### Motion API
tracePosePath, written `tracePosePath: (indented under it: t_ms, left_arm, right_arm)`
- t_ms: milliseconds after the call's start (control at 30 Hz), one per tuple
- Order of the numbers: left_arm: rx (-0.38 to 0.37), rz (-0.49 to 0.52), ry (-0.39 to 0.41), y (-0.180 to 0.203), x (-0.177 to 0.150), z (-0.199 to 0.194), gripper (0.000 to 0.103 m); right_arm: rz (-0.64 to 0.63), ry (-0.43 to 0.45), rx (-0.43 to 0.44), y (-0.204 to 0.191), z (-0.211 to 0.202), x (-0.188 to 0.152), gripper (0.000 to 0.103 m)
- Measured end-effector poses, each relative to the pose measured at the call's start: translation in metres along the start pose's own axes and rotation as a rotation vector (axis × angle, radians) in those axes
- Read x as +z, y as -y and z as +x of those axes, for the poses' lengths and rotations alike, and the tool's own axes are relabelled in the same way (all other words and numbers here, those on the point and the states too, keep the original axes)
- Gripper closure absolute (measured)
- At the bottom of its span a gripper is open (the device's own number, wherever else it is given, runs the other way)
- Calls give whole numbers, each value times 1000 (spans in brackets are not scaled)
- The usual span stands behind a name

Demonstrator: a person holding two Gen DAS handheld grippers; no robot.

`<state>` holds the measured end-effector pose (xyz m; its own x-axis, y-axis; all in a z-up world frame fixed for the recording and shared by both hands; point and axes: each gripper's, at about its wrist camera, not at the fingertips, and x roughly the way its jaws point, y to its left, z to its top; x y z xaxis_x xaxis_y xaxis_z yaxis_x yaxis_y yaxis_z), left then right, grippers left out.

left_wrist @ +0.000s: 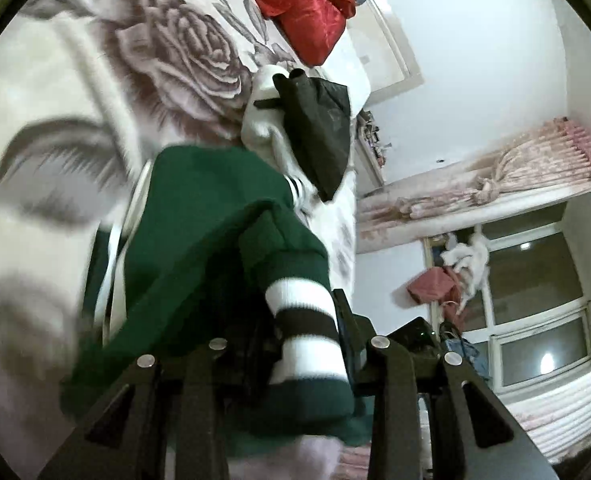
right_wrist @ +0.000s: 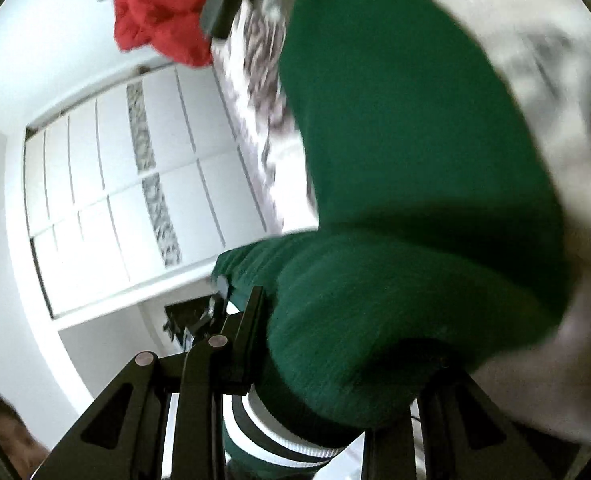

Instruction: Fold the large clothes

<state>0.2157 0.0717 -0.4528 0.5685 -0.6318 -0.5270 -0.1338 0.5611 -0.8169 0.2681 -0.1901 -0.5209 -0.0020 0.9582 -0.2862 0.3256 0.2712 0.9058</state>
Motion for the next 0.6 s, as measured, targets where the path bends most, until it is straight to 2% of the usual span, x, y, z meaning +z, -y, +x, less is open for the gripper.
tracePosePath:
  t_ms: [133,300,367,467,533,600]
  left_arm:
    - [23,-20,-37,-22,49,51,75]
    - [54,-80,-110,-48,83,95,75]
    - [28,-59,-108,-35,94,93,75]
    - [-7,-23,-88,-11,110,86,75]
    - [-10,-3,-91,-3,129,96,75]
    - [7,-34,-120,-13,149,121,74]
  right_arm:
    - [71,13,-4,11,0,91,74]
    - [172,38,-31,34,8,161,74]
    - [191,39,-24,29,7,169,74]
    - [135,48,22,4,-9,177,74]
    - [102,58,36,-9,-17,190,74]
    - [136,78,36,-11,-19,213,74]
